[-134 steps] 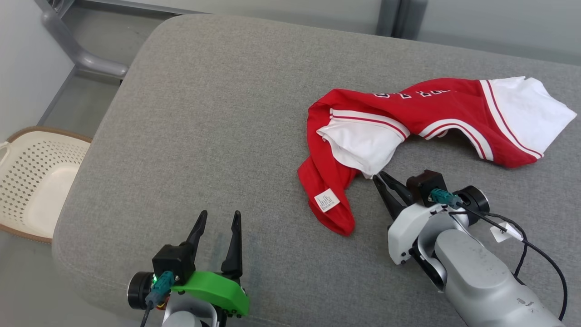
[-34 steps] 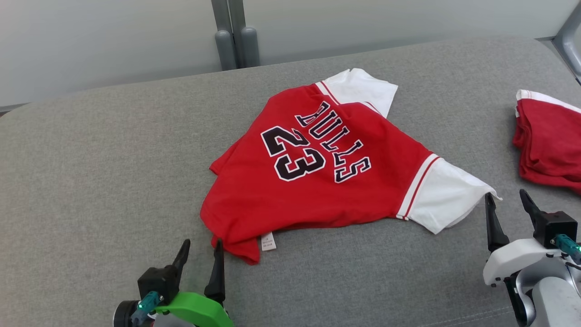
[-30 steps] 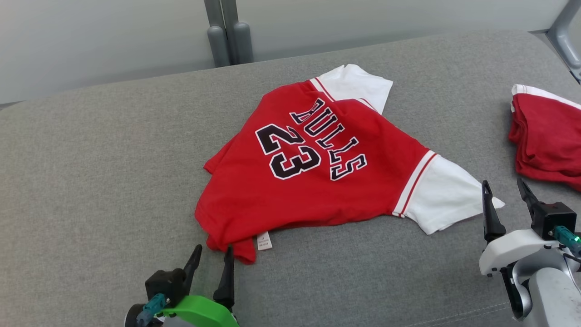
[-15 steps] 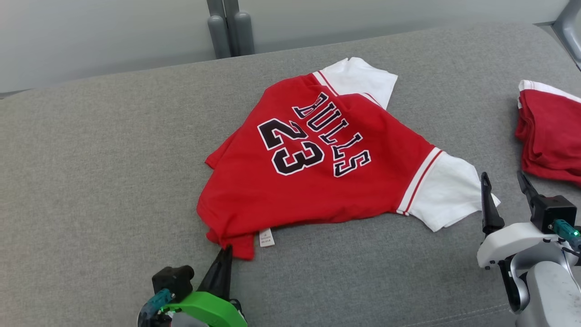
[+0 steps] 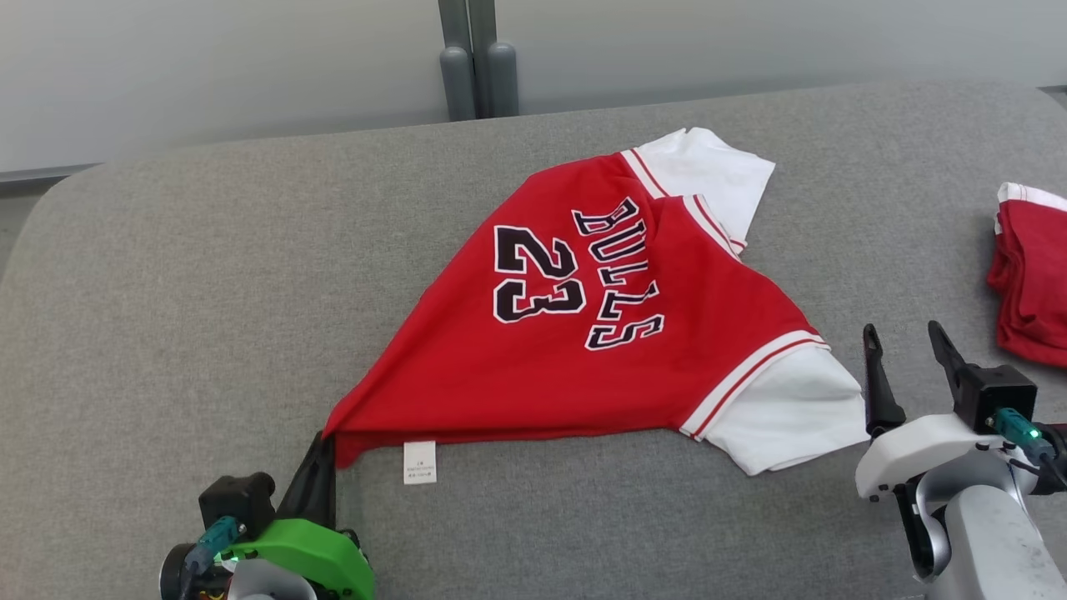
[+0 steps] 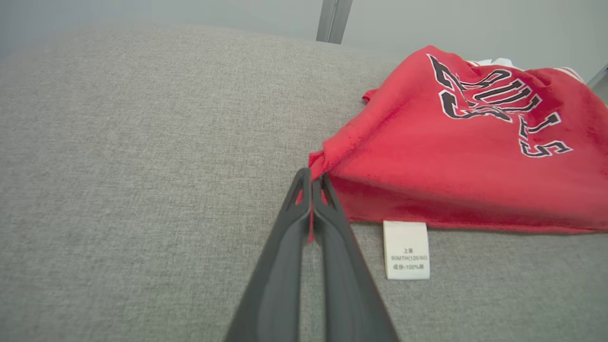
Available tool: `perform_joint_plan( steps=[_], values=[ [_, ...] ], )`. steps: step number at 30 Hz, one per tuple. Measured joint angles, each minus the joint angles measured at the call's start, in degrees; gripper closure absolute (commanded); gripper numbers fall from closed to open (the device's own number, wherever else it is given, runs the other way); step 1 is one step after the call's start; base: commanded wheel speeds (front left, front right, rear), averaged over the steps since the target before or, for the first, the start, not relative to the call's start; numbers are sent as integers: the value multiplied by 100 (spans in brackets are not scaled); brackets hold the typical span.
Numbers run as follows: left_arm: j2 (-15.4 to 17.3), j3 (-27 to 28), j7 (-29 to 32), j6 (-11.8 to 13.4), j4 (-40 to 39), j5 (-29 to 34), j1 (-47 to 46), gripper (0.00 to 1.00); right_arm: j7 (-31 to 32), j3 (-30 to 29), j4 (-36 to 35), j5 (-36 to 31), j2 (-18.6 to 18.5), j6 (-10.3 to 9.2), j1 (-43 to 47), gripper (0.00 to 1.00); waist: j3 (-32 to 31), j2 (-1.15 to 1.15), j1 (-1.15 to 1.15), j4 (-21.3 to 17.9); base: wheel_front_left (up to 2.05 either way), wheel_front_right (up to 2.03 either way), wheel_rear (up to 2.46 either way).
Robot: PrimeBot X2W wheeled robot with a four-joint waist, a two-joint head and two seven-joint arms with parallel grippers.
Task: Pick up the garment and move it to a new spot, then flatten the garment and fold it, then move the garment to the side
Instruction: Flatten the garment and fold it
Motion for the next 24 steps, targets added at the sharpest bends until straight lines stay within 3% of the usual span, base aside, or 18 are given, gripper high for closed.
perform_joint_plan(
  steps=[1,4,9,18,24],
  values=[
    [25,-1,0,-24,168,90,-9,0,0,51,5,0,24,0,1,0,-38,0,0,4,0,0,0],
    [54,188,1,90,278,290,-31,0,0,198,-35,0,69,0,16,0,-140,0,0,-6,0,0,0],
    [3,541,0,453,-250,739,135,0,-1,495,-250,24,190,0,242,0,-318,0,0,-63,0,0,0],
    [-131,595,0,431,-708,983,761,0,-1,854,-385,143,308,0,763,0,-558,0,0,-33,0,0,0],
    [-142,275,0,356,-657,740,890,0,0,914,-292,172,326,0,860,0,-610,0,0,63,0,0,0]
  ],
)
